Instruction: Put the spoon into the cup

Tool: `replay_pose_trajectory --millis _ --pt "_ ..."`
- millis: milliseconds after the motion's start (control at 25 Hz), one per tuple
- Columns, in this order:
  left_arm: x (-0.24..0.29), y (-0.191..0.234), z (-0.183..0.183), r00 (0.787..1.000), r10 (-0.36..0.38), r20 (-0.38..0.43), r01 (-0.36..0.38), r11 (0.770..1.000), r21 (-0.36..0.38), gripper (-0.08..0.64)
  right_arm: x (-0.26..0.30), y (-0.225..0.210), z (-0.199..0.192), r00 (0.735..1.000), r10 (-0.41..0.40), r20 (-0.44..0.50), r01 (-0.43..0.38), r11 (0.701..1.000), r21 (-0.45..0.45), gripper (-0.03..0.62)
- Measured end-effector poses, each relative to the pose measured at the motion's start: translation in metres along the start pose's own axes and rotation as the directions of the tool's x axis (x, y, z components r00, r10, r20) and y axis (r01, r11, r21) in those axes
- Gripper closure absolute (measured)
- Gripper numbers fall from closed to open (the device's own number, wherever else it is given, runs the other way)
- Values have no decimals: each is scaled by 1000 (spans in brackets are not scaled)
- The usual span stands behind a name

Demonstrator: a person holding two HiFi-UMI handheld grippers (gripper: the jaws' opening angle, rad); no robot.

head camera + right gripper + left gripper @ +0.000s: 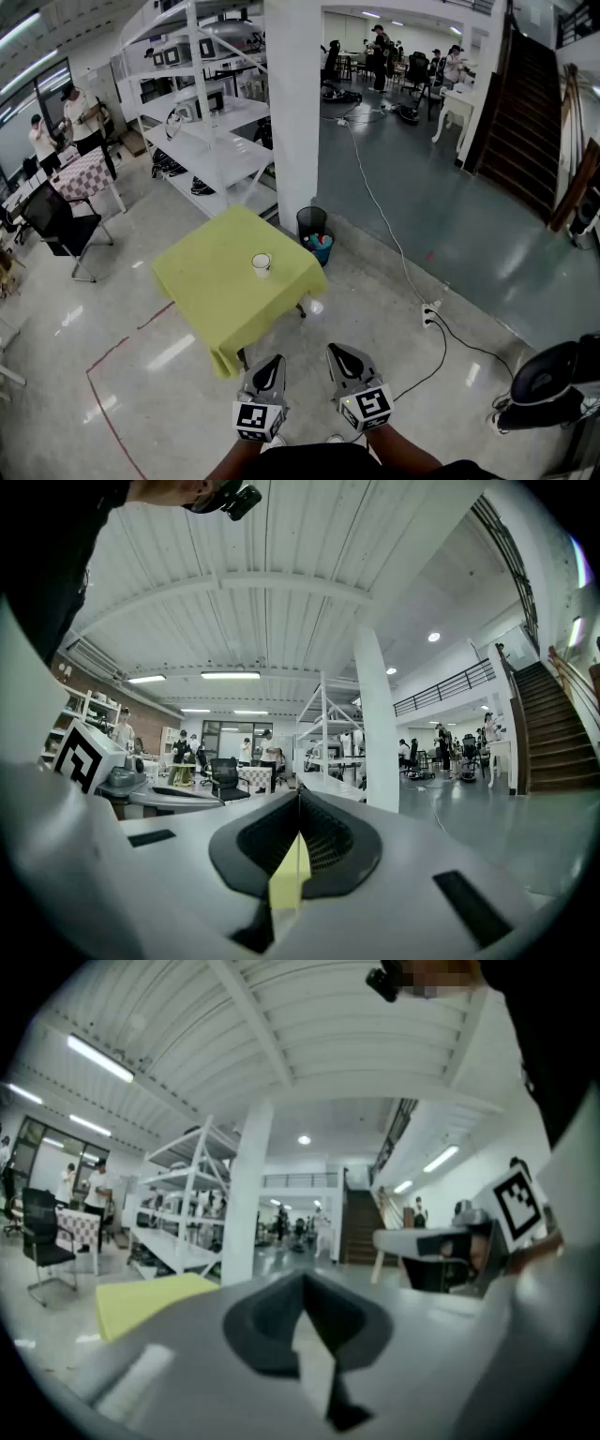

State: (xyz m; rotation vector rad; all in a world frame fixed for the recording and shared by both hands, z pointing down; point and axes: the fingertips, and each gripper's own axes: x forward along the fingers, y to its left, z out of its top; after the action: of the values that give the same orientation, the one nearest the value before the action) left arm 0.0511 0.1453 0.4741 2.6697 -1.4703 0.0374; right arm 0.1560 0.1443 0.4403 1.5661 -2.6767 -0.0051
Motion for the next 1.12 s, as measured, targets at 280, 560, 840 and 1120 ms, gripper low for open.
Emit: replay_pose_trajectory --millis 280,560,840,1120 --pt "-8 24 2 1000 3 9 -3 1000 7 553 17 14 -3 1000 -12 -9 12 1000 5 583" --pt "-19 43 -3 1000 5 2 -5 1000 -10 554 32 34 -2 1000 0 -8 0 1000 1 583" --pt "-40 63 -6 1000 -11 2 11 1000 -22 554 45 61 -2 1000 -5 2 5 999 33 583" --pt "-58 98 -11 1000 -1 0 1 999 -35 552 58 87 -5 999 -27 -16 28 999 26 583"
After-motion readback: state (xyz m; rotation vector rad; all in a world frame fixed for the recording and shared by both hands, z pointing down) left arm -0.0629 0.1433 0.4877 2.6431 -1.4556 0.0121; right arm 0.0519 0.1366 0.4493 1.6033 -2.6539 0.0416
